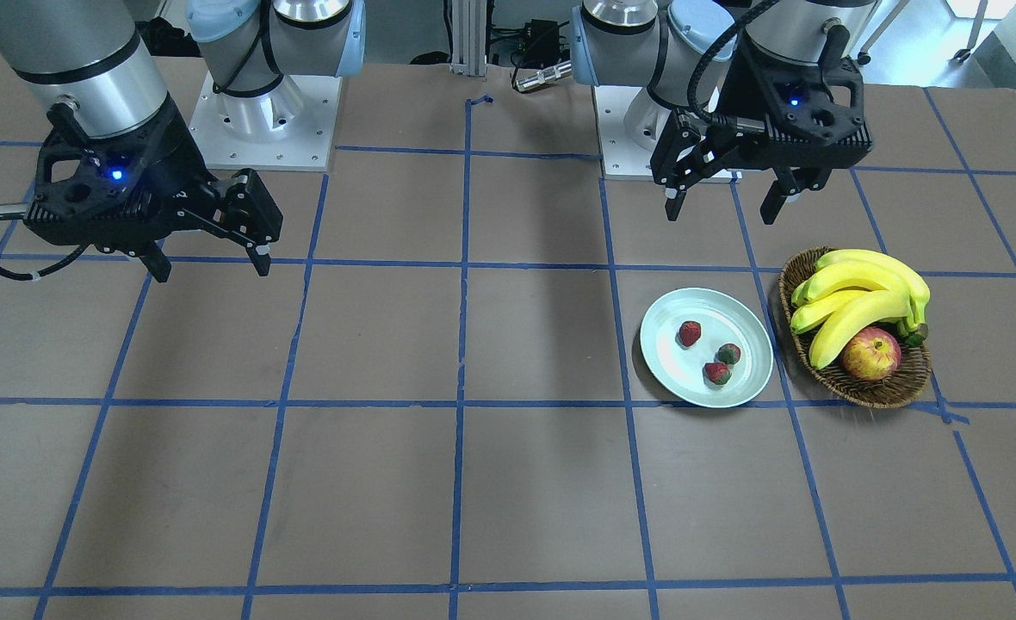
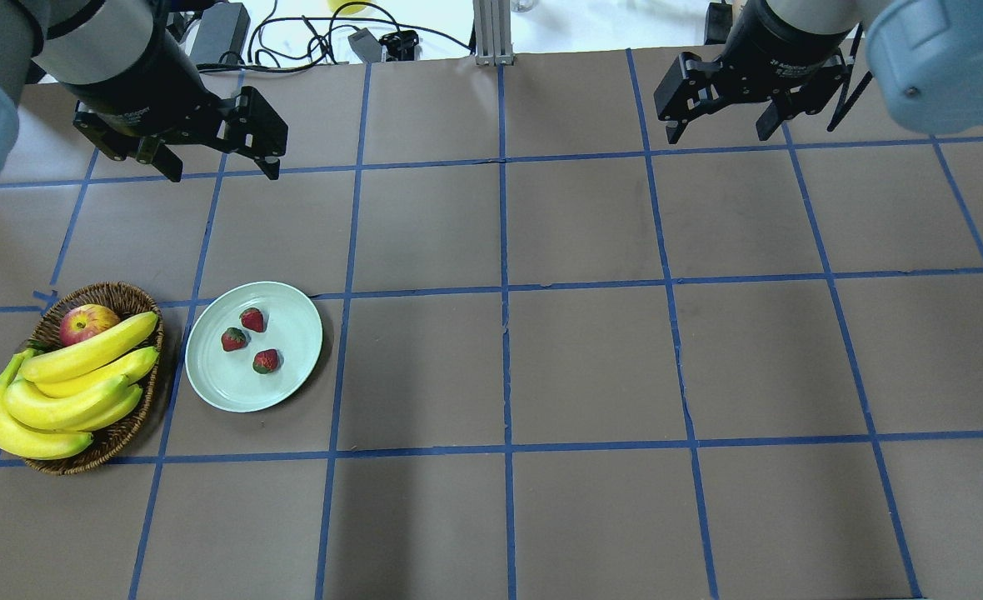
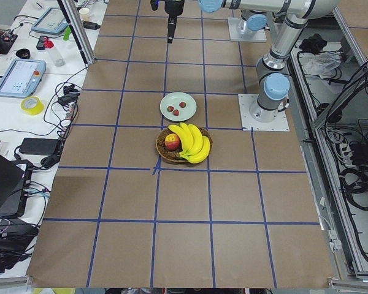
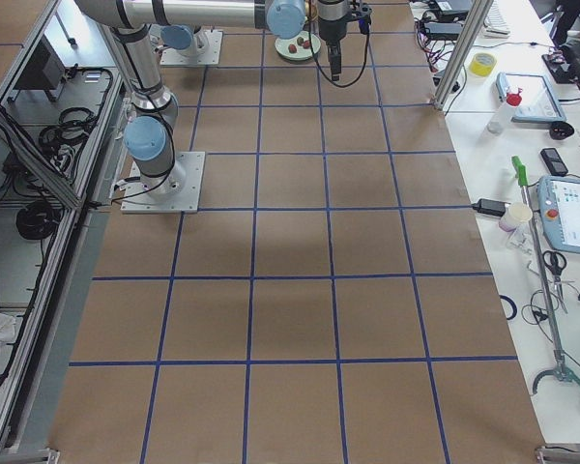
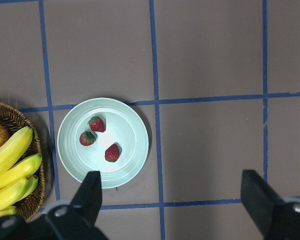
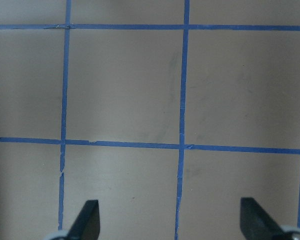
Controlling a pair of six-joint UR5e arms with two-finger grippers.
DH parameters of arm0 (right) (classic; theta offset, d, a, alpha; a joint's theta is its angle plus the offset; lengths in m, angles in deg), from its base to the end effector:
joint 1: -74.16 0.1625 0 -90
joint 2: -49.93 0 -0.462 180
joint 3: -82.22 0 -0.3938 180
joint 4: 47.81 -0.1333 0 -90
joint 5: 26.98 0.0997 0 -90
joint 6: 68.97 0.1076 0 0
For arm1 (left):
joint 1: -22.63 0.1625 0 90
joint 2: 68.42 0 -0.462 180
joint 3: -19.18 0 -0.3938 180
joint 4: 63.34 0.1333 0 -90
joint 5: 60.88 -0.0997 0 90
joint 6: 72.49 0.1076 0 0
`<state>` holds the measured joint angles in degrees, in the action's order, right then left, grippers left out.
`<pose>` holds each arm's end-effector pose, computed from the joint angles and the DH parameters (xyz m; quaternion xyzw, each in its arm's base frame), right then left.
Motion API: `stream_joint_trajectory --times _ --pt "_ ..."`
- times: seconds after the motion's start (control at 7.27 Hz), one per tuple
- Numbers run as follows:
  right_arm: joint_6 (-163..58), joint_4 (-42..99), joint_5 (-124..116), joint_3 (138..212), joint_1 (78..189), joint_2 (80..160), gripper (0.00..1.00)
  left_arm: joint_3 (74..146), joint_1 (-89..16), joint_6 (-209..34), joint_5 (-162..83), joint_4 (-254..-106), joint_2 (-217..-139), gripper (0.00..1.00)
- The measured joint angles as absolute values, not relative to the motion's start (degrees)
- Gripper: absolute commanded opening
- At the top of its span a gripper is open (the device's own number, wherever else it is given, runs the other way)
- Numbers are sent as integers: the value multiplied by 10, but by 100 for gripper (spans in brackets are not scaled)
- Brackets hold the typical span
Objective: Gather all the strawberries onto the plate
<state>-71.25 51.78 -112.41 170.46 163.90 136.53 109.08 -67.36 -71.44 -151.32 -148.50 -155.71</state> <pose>0.1394 -0.5353 0.5200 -0.0203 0.9966 -0.0701 0.0382 -0.1324 -0.4846 0.5499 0.0088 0.9977 -0.0667 0.0044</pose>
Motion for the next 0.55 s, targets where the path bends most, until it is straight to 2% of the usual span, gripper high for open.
stream_joint_trajectory --times 0.55 --pt "-713 518 -1124 1705 1639 1365 100 1101 -672 -707 -1512 -1481 -1560 100"
